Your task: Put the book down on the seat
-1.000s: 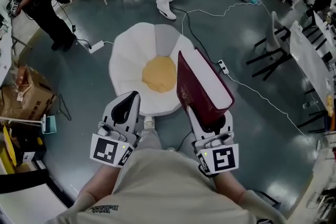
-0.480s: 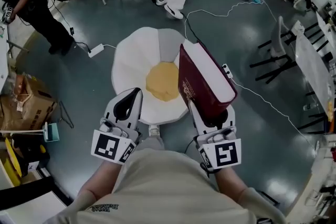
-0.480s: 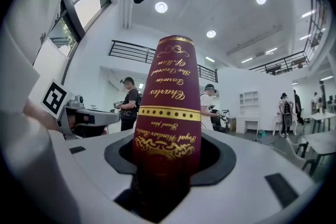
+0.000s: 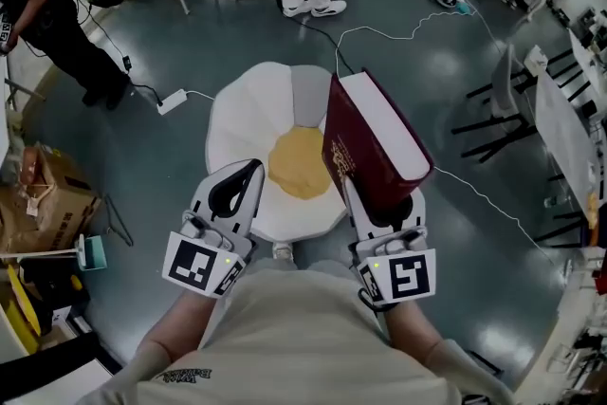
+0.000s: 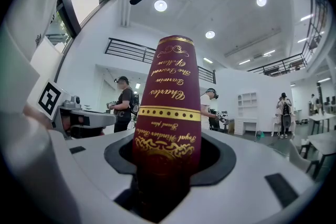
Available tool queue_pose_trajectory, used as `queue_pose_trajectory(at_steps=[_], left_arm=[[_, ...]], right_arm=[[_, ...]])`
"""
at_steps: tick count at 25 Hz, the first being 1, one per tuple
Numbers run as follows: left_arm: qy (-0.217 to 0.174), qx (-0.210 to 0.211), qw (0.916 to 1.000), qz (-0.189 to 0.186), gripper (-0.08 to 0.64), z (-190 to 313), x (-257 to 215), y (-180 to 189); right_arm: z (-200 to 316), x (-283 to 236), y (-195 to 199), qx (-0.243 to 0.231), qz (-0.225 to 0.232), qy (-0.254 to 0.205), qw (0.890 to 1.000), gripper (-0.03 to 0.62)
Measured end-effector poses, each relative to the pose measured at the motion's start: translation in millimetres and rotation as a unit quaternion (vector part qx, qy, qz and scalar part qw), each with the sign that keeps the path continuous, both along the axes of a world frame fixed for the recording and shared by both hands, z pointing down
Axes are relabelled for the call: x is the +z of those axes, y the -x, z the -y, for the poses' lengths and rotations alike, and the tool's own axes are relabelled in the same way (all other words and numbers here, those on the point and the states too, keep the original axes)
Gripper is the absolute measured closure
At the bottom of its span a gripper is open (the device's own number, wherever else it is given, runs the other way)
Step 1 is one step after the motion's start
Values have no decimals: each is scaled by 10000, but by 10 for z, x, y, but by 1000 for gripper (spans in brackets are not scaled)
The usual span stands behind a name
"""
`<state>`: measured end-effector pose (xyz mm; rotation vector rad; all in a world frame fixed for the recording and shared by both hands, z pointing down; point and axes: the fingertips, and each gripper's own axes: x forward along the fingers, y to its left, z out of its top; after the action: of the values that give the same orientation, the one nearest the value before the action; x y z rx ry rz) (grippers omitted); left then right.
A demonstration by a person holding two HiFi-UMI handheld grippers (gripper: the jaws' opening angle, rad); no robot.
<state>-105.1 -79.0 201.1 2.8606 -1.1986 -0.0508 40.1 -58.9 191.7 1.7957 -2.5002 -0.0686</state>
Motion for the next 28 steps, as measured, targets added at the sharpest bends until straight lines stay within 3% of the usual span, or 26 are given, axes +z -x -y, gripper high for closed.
queue_pose_trajectory(at_steps=[8,21,28], left_arm=[[-20,-181,9998,65,555,166,-11,110],[194,-471,9987,69,555,226,80,-168],[243,-522,9983,67,555,465,186,-279]], right_arm=[[189,21,62,-105,-11,71,9999,365],[381,149,-229,-428,-38,318,9986,365],[687,175,-264,-602,-315,245,9974,365]])
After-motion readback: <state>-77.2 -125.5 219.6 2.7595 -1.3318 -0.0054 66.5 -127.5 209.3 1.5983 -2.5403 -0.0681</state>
